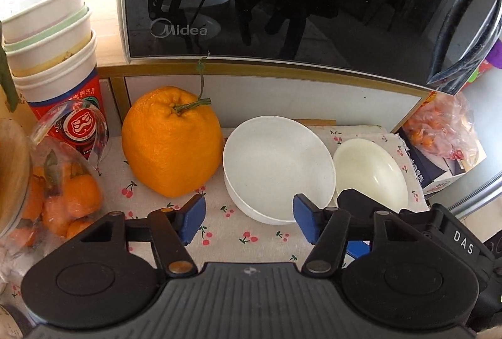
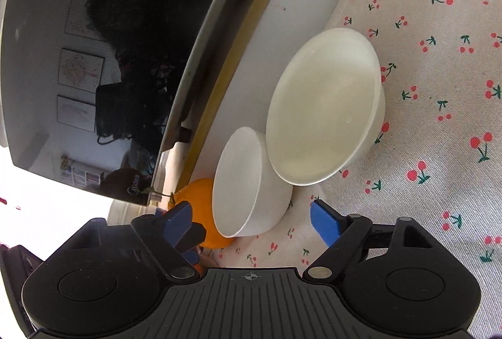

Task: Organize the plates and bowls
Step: 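Close the left tool on the large bowl rim while the right tool grips its other side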

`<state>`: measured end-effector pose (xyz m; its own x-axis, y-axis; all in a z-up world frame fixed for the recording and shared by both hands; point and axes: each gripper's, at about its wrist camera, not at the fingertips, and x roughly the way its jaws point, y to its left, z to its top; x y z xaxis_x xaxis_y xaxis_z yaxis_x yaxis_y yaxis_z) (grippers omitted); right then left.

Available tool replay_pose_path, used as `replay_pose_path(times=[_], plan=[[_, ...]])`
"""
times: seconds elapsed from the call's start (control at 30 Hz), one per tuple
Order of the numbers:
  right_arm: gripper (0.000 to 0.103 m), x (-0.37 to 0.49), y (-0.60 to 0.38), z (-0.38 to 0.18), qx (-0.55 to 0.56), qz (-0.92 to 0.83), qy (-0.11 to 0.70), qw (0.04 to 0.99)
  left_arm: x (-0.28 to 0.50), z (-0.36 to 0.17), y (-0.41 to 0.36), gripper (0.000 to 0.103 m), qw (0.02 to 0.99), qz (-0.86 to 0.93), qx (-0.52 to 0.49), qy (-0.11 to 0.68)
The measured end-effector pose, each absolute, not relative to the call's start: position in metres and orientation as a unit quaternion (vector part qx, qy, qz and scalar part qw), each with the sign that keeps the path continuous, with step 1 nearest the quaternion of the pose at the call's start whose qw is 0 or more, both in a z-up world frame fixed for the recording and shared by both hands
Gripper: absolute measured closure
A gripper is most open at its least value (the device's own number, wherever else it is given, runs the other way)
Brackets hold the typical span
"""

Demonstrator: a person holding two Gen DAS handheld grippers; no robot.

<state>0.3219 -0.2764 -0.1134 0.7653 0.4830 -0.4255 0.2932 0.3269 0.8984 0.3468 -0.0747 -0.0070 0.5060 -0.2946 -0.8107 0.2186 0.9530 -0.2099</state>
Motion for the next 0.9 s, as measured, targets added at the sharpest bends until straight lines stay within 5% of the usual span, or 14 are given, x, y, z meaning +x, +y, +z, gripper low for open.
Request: replay_pose_path(times=[0.57, 0.9], plan=[[0.073, 0.337, -0.271, -0.136, 0.58, 0.041, 0.331, 0.743, 0.363, -0.023, -0.086, 0.08, 0.876, -0.133, -0.014, 0.464], [0.074, 0.334, -0.272, -0.118, 0.557, 0.039, 0.331, 0.761, 0.356, -0.014, -0.09, 0.091, 0.878, -0.129, 0.006, 0.46]])
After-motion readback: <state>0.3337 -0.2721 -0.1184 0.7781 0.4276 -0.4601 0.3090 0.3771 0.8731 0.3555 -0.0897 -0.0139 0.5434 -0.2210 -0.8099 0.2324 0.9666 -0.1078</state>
